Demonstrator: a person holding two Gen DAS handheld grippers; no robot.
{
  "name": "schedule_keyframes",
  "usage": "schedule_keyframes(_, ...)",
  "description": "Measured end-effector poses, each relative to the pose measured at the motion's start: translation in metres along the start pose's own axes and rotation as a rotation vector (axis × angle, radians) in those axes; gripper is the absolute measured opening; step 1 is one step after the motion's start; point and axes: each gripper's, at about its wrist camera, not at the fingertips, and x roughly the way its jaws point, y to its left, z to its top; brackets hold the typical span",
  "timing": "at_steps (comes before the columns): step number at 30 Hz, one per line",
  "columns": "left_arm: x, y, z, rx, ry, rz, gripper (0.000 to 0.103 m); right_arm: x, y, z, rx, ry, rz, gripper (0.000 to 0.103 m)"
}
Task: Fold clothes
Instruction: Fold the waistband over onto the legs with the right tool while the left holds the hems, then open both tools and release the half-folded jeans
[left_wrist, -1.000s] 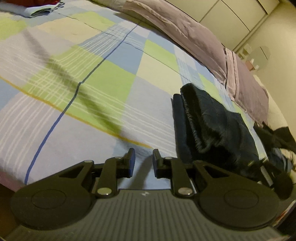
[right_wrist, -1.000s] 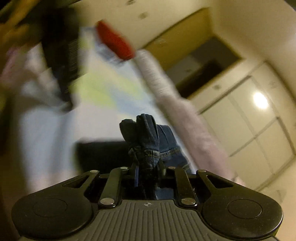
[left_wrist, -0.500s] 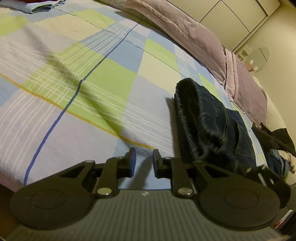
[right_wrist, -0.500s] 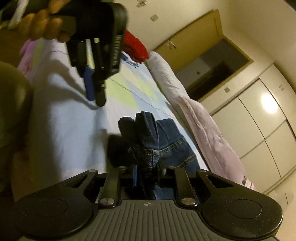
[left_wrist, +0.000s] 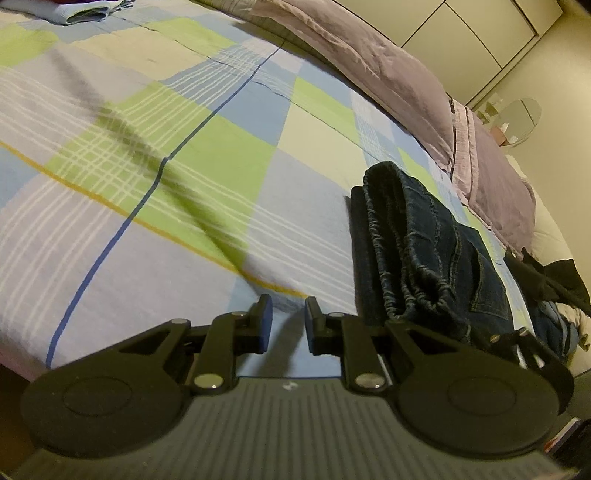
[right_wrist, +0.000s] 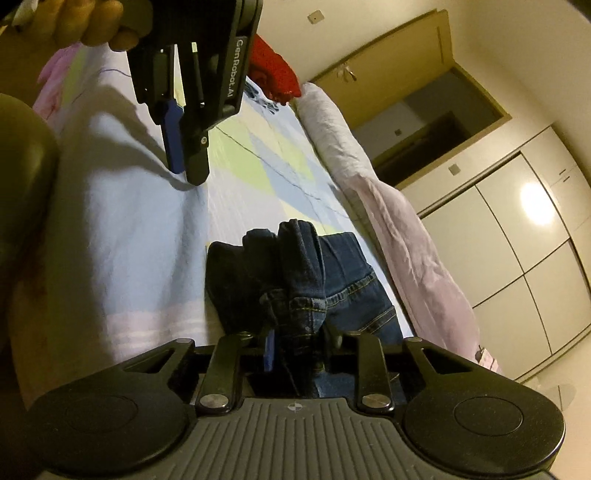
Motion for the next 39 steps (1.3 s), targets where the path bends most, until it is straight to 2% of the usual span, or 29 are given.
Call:
schedule_keyframes(2, -0.004, -0.002, -0.001, -0.002, -0.001, 0.015, 0.014, -0.008, -0.013, -0.001, 0.079, -0.006, 0.005, 0.055)
schedule_keyframes(3, -0.007, -0.003, -0.002, -0.002, -0.005, 0.022, 0.014, -0.016, -0.022, -0.002, 0.14, -0.017, 0.008, 0.076)
schedule_keyframes(4, -0.01, -0.005, -0.002, -0.002, -0.009, 0.029, 0.015, -0.024, -0.032, -0.003, 0.201, -0.029, 0.011, 0.08)
schedule_keyframes(5, -0.014, -0.008, -0.003, -0.002, -0.018, 0.027, 0.015, -0.035, -0.041, -0.007, 0.279, -0.04, 0.002, 0.08)
schedule_keyframes(6, -0.019, -0.012, -0.004, 0.0, -0.029, 0.011, 0.015, -0.045, -0.051, -0.012, 0.36, -0.052, -0.008, 0.08)
schedule_keyframes(8, -0.029, -0.026, -0.003, 0.02, -0.052, -0.037, 0.015, -0.071, -0.071, -0.035, 0.578, -0.021, -0.014, 0.08)
schedule_keyframes(9, -0.033, -0.035, -0.002, 0.041, -0.063, -0.058, 0.014, -0.081, -0.083, -0.052, 0.704, 0.014, -0.025, 0.07)
schedule_keyframes(10, -0.036, -0.046, -0.001, 0.071, -0.074, -0.08, 0.014, -0.086, -0.099, -0.066, 0.841, 0.046, -0.04, 0.049)
schedule_keyframes(11, -0.038, -0.058, 0.001, 0.104, -0.085, -0.102, 0.013, -0.093, -0.114, -0.079, 0.974, 0.072, -0.058, 0.042)
schedule_keyframes(12, -0.039, -0.069, 0.002, 0.134, -0.089, -0.124, 0.013, -0.099, -0.129, -0.092, 1.106, 0.097, -0.076, 0.028)
schedule_keyframes(13, -0.038, -0.079, 0.002, 0.162, -0.089, -0.14, 0.013, -0.104, -0.144, -0.103, 1.207, 0.111, -0.094, 0.022)
schedule_keyframes(14, -0.036, -0.089, 0.003, 0.188, -0.087, -0.156, 0.012, -0.107, -0.155, -0.116, 1.298, 0.119, -0.102, 0.022)
schedule_keyframes(16, -0.029, -0.105, 0.002, 0.239, -0.081, -0.167, 0.011, -0.109, -0.169, -0.13, 1.386, 0.118, -0.098, 0.022)
schedule_keyframes(17, -0.022, -0.112, 0.0, 0.271, -0.074, -0.161, 0.011, -0.112, -0.173, -0.135, 1.405, 0.118, -0.097, 0.022)
schedule_keyframes(18, -0.014, -0.116, -0.003, 0.297, -0.053, -0.122, 0.011, -0.115, -0.176, -0.14, 1.421, 0.119, -0.096, 0.022)
schedule_keyframes(21, 0.014, -0.122, -0.017, 0.391, -0.01, 0.034, 0.01, -0.104, -0.17, -0.148, 1.434, 0.167, -0.051, 0.022)
schedule_keyframes(25, 0.02, -0.112, -0.017, 0.338, -0.015, 0.046, 0.006, -0.075, -0.151, -0.163, 1.378, 0.234, -0.005, 0.021)
schedule_keyframes(29, 0.019, -0.106, -0.016, 0.339, -0.03, 0.061, 0.006, -0.079, -0.158, -0.152, 1.34, 0.289, -0.012, 0.021)
schedule_keyframes(30, 0.019, -0.105, -0.017, 0.34, -0.036, 0.069, 0.006, -0.077, -0.157, -0.149, 1.334, 0.284, -0.023, 0.021)
schedule_keyframes(32, 0.017, -0.105, -0.019, 0.347, -0.047, 0.084, 0.009, -0.082, -0.156, -0.144, 1.329, 0.213, -0.056, 0.021)
schedule_keyframes(34, 0.017, -0.104, -0.019, 0.344, -0.051, 0.085, 0.009, -0.082, -0.152, -0.141, 1.325, 0.134, -0.044, 0.021)
schedule_keyframes(35, 0.018, -0.104, -0.018, 0.338, -0.05, 0.083, 0.009, -0.081, -0.15, -0.14, 1.318, 0.125, -0.022, 0.021)
schedule_keyframes(37, 0.018, -0.104, -0.017, 0.336, -0.05, 0.08, 0.009, -0.06, -0.14, -0.143, 1.28, 0.253, 0.027, 0.021)
schedule_keyframes(39, 0.018, -0.106, -0.017, 0.338, -0.052, 0.085, 0.009, -0.051, -0.132, -0.149, 1.262, 0.248, 0.023, 0.021)
